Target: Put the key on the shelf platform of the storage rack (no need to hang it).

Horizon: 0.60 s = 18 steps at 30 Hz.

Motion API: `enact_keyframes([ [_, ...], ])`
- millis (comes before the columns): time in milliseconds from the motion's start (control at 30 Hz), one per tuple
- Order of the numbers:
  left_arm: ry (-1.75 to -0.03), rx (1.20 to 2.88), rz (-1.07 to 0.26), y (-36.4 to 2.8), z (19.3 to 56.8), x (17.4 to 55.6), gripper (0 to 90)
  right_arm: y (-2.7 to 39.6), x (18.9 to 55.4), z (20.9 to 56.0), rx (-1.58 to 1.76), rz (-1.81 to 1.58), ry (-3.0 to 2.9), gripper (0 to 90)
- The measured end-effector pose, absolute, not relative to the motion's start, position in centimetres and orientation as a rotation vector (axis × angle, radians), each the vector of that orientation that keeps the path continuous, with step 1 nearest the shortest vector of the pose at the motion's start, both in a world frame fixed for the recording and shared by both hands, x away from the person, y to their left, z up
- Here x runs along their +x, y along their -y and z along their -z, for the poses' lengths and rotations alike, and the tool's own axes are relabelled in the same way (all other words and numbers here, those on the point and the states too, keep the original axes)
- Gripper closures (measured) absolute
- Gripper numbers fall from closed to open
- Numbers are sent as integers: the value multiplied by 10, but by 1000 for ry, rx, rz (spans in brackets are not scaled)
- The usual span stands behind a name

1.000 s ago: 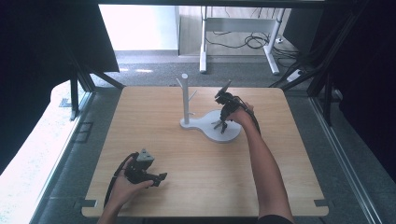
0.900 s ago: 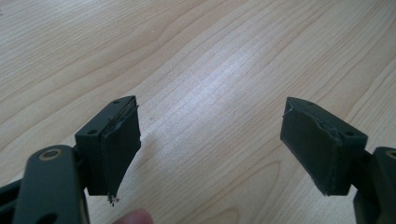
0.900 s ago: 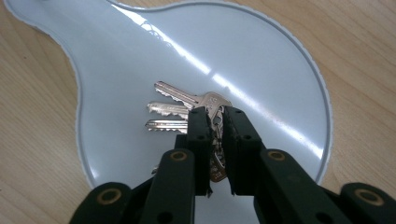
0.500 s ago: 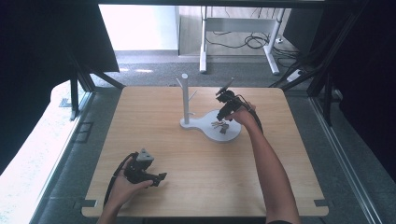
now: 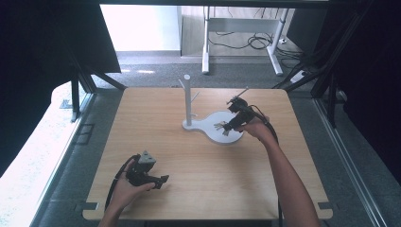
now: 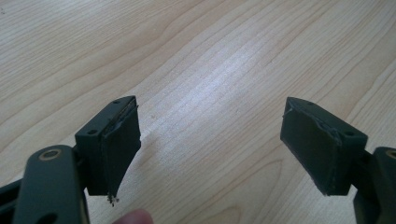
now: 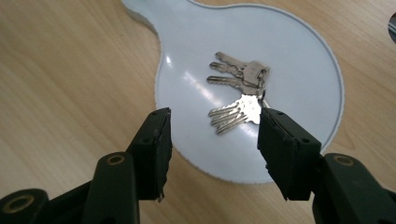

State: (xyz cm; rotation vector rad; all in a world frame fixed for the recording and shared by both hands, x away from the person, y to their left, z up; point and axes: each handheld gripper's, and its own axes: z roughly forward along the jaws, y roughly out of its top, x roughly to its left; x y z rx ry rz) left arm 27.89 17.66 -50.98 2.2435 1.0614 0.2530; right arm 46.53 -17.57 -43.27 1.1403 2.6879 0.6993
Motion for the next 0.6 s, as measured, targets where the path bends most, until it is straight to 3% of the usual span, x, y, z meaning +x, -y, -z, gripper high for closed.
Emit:
enact_keyframes([
  [600, -1066, 2239, -260, -175, 508, 277, 204, 254, 367, 468, 1176, -868, -2596, 440],
])
